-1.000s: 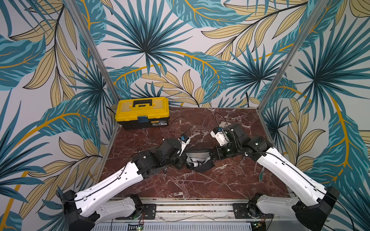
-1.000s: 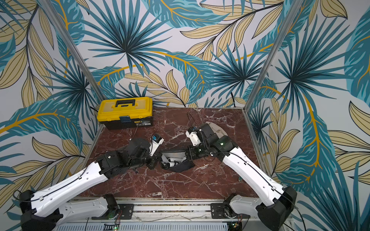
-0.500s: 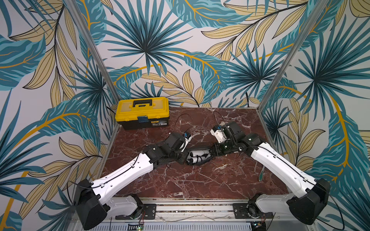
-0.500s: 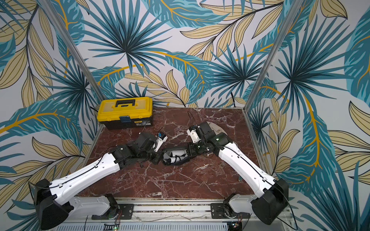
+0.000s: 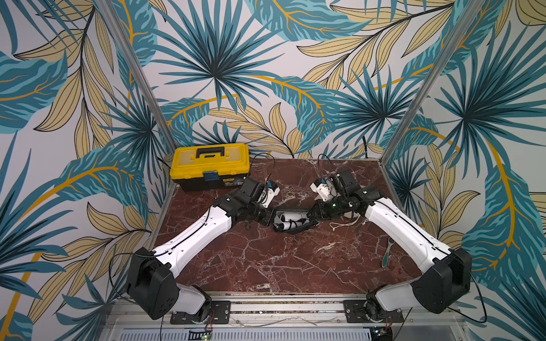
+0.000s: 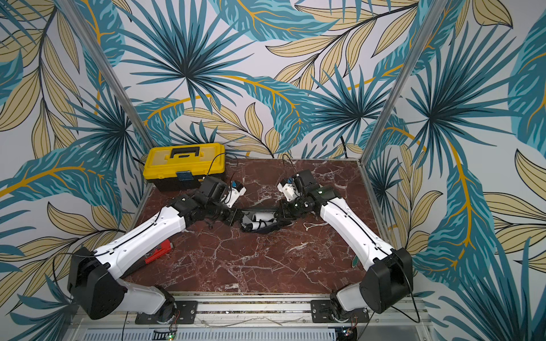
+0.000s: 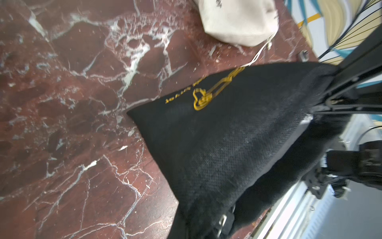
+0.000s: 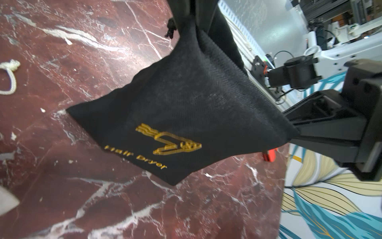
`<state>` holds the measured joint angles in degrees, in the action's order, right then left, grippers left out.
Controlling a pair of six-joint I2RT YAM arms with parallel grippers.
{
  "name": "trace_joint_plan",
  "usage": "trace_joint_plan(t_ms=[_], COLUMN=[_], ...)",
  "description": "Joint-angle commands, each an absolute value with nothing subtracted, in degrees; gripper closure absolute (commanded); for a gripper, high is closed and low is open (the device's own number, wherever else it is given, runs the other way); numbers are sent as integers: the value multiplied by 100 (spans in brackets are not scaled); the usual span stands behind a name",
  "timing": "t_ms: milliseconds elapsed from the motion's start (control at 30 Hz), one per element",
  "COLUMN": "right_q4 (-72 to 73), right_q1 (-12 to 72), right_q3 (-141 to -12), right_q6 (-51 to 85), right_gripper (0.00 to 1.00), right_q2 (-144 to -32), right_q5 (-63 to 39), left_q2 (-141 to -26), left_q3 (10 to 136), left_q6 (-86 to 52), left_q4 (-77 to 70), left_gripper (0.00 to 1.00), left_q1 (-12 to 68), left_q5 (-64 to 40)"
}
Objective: Pack away hair dryers
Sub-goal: Place the drawstring bag at the center of the board.
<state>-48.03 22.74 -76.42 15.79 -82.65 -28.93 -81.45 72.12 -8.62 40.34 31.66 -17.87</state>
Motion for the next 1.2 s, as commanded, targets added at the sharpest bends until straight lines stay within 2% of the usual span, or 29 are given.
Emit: trace_joint_plan(t_ms=[0,133,267,533,800,1000,1167], right_q4=[-5405,-5099,-5466,-5364,-4862,-5377,-5165], right_q1=[1968,1932,1870,1821,1764,1718,1722], right_q3=[-7914,-7870,-8225,-7954,-8342,-8661,-8403], right_q6=[1628,1646,1612,1398,1298,1033,934], right_gripper=[94,92,92,94,97,95,90], right_q2=[-8182,-8091,-8509,-8620,-8989,-9667,-9656], right_q5=[-2840,-2951,-3273,-2605,-2404,-2869,-2685], left_q2=[-7890,-7966,-8215,-8327,-9046,-9163,-8994], left_q3=[7806,7982,8103,8089,8541,8569,8622], left_q6=[-855,-1019,-1187,-1145,-1098,-1256,-1416], left_q4=[4693,4693,4694,4737,4737,4737,4737], left_gripper=[100,100,100,100,100,100,100], left_q1=[2770,2769,2726,2470,2468,2467,2465], left_q5=[-1538,-1693,-1964,-1578,-2077,-2263,-2341])
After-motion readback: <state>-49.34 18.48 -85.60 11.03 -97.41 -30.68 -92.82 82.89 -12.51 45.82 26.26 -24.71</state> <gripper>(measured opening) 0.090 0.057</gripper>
